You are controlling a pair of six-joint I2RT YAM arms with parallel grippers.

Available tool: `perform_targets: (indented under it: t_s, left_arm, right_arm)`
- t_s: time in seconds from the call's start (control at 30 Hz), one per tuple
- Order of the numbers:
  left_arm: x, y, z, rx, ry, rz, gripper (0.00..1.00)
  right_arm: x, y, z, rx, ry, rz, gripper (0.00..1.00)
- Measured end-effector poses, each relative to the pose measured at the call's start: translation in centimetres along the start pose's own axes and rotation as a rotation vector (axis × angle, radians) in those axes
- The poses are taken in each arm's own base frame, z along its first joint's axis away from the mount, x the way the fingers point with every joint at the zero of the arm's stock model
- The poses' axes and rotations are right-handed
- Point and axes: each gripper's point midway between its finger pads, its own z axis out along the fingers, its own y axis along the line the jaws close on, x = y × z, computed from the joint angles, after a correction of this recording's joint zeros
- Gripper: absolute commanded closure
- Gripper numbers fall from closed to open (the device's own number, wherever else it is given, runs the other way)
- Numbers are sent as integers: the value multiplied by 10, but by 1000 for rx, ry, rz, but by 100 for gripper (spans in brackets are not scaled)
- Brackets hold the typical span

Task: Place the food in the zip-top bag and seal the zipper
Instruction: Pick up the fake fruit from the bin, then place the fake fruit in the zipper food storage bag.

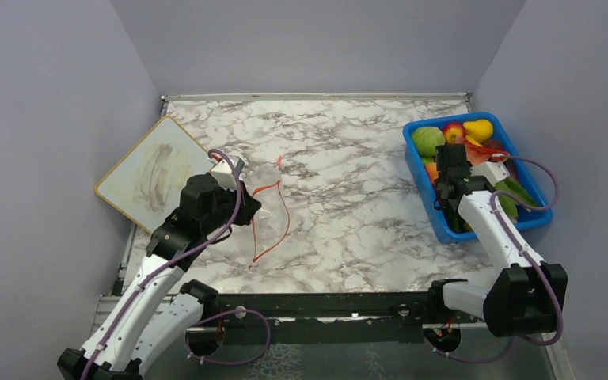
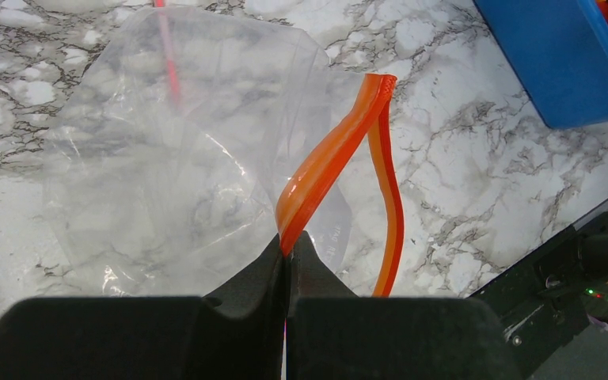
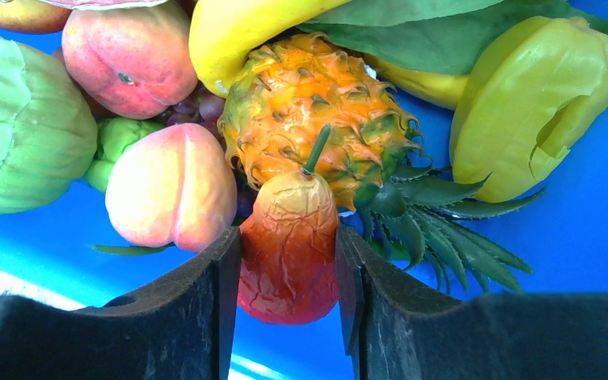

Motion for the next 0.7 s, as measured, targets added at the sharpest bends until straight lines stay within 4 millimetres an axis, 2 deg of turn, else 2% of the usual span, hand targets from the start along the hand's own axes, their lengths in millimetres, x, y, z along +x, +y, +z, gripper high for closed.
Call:
perform_targets:
  t_s: [0.2,0.33,0.6,0.7]
  left_arm:
    - [-1,0,-1,1,-5,1,100]
    - [-1,-1,-1,2,-5,1,100]
    - [-1,0,-1,2,-5,1,100]
    - [-1,0,-1,1,-4,1,100]
  right_arm:
    - [-5,-2,-2,2,-18,-7,65]
    - [-15,-3,-9,-15,-46,-25,67]
    - [-33,1,-23,-80,-85,-95,71]
    - [-38,9,-32,-125,-76,-124,71]
